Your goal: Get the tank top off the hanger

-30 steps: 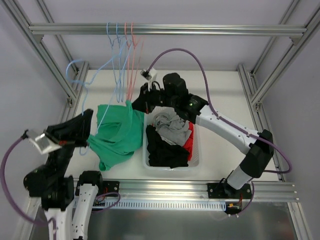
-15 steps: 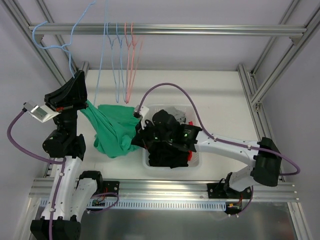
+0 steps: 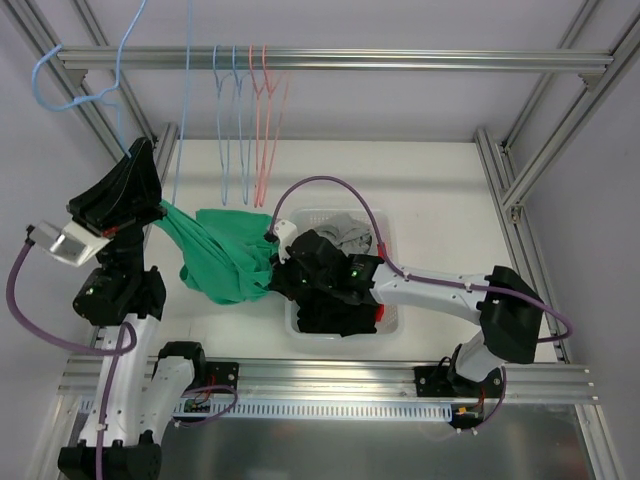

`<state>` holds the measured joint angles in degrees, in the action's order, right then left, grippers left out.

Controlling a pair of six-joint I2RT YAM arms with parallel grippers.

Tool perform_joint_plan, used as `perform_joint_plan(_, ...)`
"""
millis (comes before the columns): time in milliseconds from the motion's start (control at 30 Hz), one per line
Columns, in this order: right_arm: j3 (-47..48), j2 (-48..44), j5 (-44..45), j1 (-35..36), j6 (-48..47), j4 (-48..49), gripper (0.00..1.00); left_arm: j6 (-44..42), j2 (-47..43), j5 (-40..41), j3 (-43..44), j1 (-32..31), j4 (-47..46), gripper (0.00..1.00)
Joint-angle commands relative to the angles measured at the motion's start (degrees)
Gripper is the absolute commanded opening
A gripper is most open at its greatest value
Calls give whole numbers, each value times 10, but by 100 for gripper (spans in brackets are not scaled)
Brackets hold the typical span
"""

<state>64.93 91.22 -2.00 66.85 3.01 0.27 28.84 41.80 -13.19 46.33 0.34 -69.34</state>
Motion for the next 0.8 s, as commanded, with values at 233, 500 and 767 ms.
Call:
perform_joint_plan(233,108,39,-58,21,-14,5,0,-71,-65,-15,-35,-17,-128,0)
perform_joint_plan(500,144,101,87,22,11,-149,0,-24,20,56,89,-24,-102,0)
perform_joint_plan(767,114,65,65,27,9,-103,0,-85,-160,132,-30,-25,159,0)
